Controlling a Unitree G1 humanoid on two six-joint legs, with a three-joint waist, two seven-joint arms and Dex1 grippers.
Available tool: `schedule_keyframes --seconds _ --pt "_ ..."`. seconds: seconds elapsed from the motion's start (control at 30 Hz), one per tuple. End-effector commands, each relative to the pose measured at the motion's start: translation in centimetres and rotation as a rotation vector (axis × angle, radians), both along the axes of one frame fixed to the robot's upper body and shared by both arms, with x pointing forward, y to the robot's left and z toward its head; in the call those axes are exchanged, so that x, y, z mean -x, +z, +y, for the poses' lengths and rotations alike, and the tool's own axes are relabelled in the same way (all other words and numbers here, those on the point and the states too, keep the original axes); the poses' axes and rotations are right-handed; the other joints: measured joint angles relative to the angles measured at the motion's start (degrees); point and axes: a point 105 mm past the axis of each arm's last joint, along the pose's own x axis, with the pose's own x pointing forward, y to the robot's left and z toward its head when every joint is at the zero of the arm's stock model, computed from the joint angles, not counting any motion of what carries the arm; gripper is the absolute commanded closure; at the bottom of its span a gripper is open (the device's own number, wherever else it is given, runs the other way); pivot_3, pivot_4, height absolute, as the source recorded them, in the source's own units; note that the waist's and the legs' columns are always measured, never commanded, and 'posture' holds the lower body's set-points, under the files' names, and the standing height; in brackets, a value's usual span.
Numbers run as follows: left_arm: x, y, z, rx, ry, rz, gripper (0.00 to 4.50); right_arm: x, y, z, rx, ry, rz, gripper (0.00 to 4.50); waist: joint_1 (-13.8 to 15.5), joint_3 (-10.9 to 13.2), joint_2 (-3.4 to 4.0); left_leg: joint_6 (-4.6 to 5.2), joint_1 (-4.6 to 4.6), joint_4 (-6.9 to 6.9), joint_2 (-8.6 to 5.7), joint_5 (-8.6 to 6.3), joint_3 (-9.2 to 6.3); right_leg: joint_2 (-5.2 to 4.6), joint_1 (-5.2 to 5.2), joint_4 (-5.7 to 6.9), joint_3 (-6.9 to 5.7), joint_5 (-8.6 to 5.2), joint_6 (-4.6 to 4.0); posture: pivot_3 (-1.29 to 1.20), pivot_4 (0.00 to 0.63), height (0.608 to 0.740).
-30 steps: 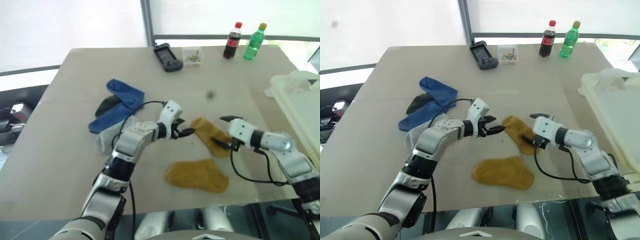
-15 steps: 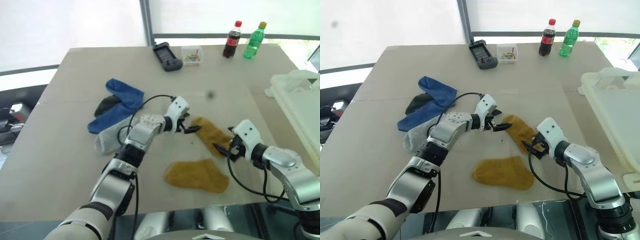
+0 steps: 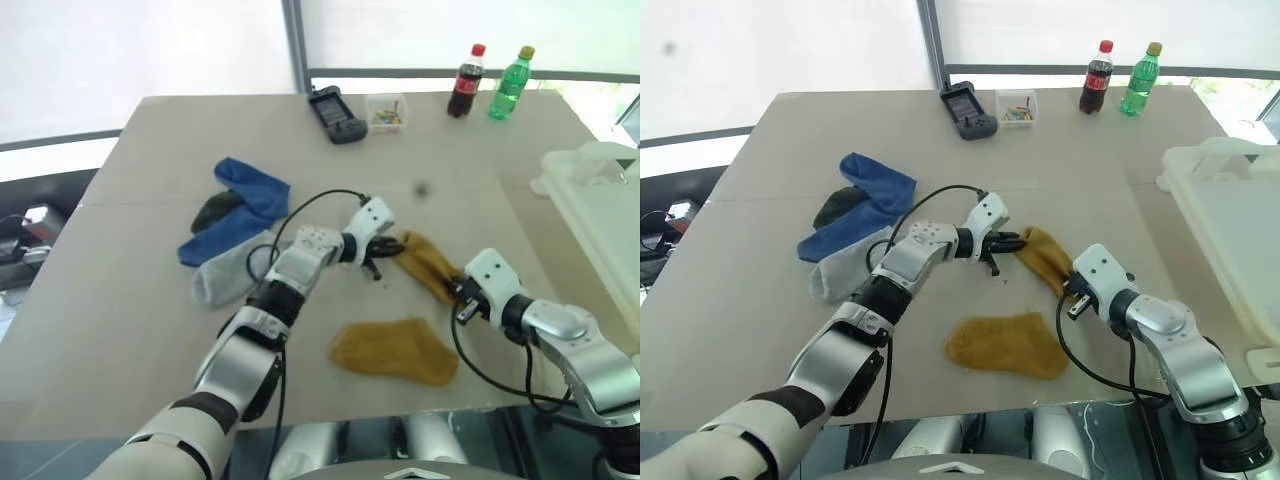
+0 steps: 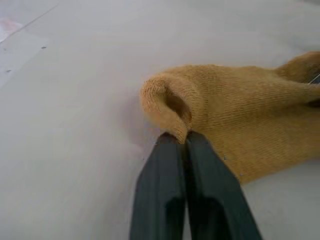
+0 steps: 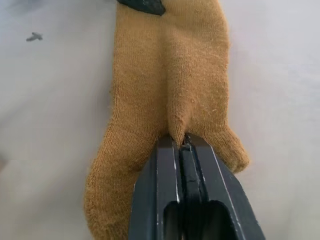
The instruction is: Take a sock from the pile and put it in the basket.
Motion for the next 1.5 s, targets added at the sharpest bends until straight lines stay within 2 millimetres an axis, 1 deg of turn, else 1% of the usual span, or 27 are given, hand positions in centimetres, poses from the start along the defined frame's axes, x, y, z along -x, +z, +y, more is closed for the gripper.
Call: schedule_keyframes --seconds 0.03,0.1,0.17,0.27,0.33,0.4,0.5,0.63,0.7,0.77,0.9,1.1,1.3,1.47,1.5 --pt "1.1 2.1 1.2 0.097 0.025 0.065 4.42 -0.7 2.3 -0.6 0.029 0.081 -0.120 4.50 -0.22 0.01 0.00 0.00 0.00 -0.01 0.00 0.00 0.00 0.00 -0.01 0.00 0.02 0.00 0.00 0.00 0.150 0.740" --pt "2.3 3.5 2.1 0.142 0.034 0.097 4.42 -0.7 3.6 -0.5 0.001 0.138 -0.155 4.50 -0.64 0.05 0.01 0.00 -0.05 -0.03 0.00 0.00 0.02 0.03 -0.13 0.02 0.07 0.00 0.00 0.00 0.150 0.740" --pt "4.0 5.0 3.2 0.180 0.040 0.135 4.42 -0.2 5.1 0.0 -0.031 0.219 -0.184 4.50 -0.90 0.09 0.03 0.00 -0.13 -0.08 0.03 0.00 0.01 0.05 -0.23 0.04 0.09 0.00 -0.01 0.00 0.150 0.740" --pt "6.3 6.4 4.5 0.197 0.039 0.171 4.42 0.9 6.8 0.8 -0.074 0.319 -0.198 4.50 -0.87 0.10 0.03 0.00 -0.12 -0.09 0.04 0.00 0.01 0.06 -0.20 0.00 0.09 0.00 -0.01 0.00 0.150 0.740" --pt "7.9 6.9 5.7 0.188 0.043 0.183 4.42 2.2 7.6 1.7 -0.117 0.393 -0.179 4.50 -0.60 0.10 0.04 0.00 -0.10 -0.09 0.04 0.00 0.01 0.05 -0.16 -0.03 0.08 0.00 -0.01 0.00 0.150 0.740" --pt "9.9 7.1 7.0 0.166 0.039 0.200 4.42 3.8 7.8 2.5 -0.140 0.463 -0.136 4.50 -0.55 0.11 0.05 0.00 -0.08 -0.11 0.04 0.00 0.01 0.06 -0.16 -0.03 0.09 0.00 -0.01 0.00 0.150 0.740" --pt "11.7 7.0 8.2 0.138 0.041 0.230 4.42 5.7 7.4 3.1 -0.139 0.521 -0.077 4.50 0.00 0.12 0.06 0.00 -0.07 -0.15 0.06 0.00 0.00 0.07 -0.16 -0.06 0.08 -0.01 -0.02 0.00 0.150 0.740" --pt "13.7 5.6 9.6 0.065 0.036 0.287 4.42 8.1 6.5 4.2 -0.164 0.567 -0.012 4.50 0.49 0.14 0.07 -0.01 0.07 -0.11 0.06 -0.02 0.00 0.04 0.06 -0.09 0.03 -0.01 -0.02 0.00 0.150 0.740" --pt "14.3 4.7 10.1 0.003 0.031 0.276 4.42 8.9 6.1 4.7 -0.164 0.578 0.003 4.50 0.52 0.16 0.08 -0.02 0.12 -0.13 0.06 -0.03 0.00 0.04 0.08 -0.07 0.05 -0.02 -0.02 0.00 0.150 0.740" --pt "14.8 3.9 10.3 -0.051 0.010 0.257 4.42 9.1 5.6 4.8 -0.131 0.580 -0.003 4.50 0.51 0.18 0.10 -0.17 0.18 -0.15 0.06 -0.11 0.01 0.04 0.13 -0.07 0.06 -0.02 -0.02 0.00 0.150 0.740" --pt "14.8 3.3 10.4 -0.043 0.027 0.256 4.42 8.9 4.8 4.7 -0.102 0.565 -0.006 4.50 1.00 0.24 0.13 -0.26 0.29 -0.21 0.06 -0.17 0.04 0.02 0.22 -0.13 0.06 -0.02 -0.02 0.00 0.150 0.740" --pt "15.1 2.9 10.0 -0.036 -0.011 0.236 4.42 8.6 3.5 4.3 -0.039 0.548 0.011 4.50 1.34 0.25 0.15 -0.26 0.27 -0.27 0.06 -0.17 0.04 0.02 0.21 -0.19 0.07 -0.03 -0.03 0.00 0.150 0.740" --pt "15.5 2.5 9.3 -0.016 -0.052 0.228 4.42 8.8 3.6 4.5 -0.036 0.567 0.027 4.50 1.35 0.28 0.17 -0.26 0.27 -0.34 0.06 -0.17 0.04 0.02 0.21 -0.27 0.08 -0.02 -0.03 0.00 0.150 0.740" --pt "16.2 2.1 8.8 -0.001 -0.094 0.274 4.42 9.1 3.9 4.7 -0.033 0.590 0.038 4.50 1.36 0.31 0.19 -0.25 0.27 -0.37 0.06 -0.17 0.04 0.01 0.21 -0.30 0.08 -0.03 -0.02 0.00 0.150 0.740" --pt "16.3 2.1 8.6 0.002 -0.104 0.284 4.12 9.1 3.8 4.7 -0.029 0.589 0.043 4.50 1.37 0.31 0.19 -0.25 0.27 -0.38 0.06 -0.17 0.04 0.01 0.21 -0.31 0.07 -0.03 -0.02 0.00 0.150 0.740"
